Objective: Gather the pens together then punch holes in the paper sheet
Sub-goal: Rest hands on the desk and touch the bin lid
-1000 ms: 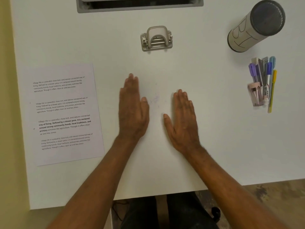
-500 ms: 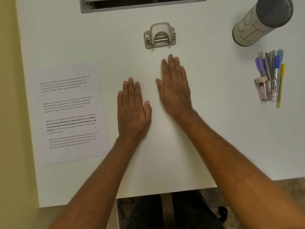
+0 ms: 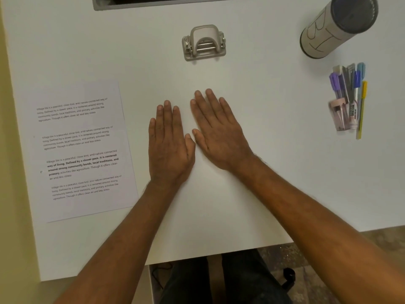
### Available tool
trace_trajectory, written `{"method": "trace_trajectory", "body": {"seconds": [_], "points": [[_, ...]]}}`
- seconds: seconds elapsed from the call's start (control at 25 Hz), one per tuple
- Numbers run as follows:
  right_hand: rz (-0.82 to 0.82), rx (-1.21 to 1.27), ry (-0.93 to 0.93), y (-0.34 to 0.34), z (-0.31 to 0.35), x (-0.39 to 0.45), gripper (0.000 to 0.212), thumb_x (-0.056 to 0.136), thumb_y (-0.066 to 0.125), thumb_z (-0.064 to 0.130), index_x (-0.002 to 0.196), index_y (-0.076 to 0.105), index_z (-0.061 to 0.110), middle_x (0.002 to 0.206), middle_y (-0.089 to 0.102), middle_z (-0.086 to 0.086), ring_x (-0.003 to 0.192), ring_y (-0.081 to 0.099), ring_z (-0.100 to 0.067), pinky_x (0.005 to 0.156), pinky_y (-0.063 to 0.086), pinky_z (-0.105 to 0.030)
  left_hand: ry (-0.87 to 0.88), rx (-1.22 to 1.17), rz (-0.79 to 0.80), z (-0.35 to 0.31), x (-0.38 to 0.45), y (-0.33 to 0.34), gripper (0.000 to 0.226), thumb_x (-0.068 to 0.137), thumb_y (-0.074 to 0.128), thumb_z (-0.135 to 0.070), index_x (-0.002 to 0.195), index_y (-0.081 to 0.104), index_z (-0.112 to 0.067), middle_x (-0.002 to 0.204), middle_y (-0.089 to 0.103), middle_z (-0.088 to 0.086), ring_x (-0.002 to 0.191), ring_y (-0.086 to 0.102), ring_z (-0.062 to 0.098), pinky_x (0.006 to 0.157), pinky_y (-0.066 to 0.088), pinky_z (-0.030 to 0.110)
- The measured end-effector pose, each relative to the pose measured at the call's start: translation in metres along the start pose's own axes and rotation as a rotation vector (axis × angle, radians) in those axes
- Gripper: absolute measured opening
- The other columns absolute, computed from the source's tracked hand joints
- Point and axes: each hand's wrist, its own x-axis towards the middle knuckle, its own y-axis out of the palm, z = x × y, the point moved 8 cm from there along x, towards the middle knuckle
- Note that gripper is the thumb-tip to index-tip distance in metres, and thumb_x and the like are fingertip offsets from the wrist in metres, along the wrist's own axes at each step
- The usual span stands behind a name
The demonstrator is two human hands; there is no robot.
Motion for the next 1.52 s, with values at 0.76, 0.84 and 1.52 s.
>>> {"method": "trace_trajectory", "body": {"seconds": [0.76,0.84,1.52], "points": [[-0.015,-0.065,0.022,0.002,-0.025,-0.019,0.063,0.110,0.030,0.037,0.165,0.021,0.008,0.174,0.018,-0.013,0.162,0.012,-0.034,0.131,0.009,-0.056,0.002,0.006,-0.004,-0.001,0.001,-0.001,0.067,0.103,0.028,-0.027,0.163,0.015,-0.001,0.172,0.011,0.018,0.162,0.009,0.031,0.131,0.011,0.048],[-0.012,-0.083,0.109,0.000,-0.046,-0.018,0.064,0.110,0.031,0.038,0.166,0.019,0.008,0.175,0.016,-0.013,0.162,0.011,-0.034,0.131,0.008,-0.057,0.000,0.012,0.003,-0.001,0.000,0.000,0.067,0.103,0.029,-0.028,0.163,0.013,-0.001,0.173,0.010,0.019,0.162,0.008,0.032,0.131,0.011,0.048],[0.001,-0.002,0.052,-0.011,-0.075,-0.031,0.057,0.112,0.029,0.040,0.167,0.019,0.027,0.175,0.011,-0.015,0.162,0.007,-0.038,0.130,0.008,-0.057,0.096,0.020,0.036,-0.050,0.024,0.013,0.067,0.104,0.026,-0.031,0.163,0.013,-0.002,0.173,0.010,0.018,0.162,0.007,0.031,0.131,0.012,0.049]]}}
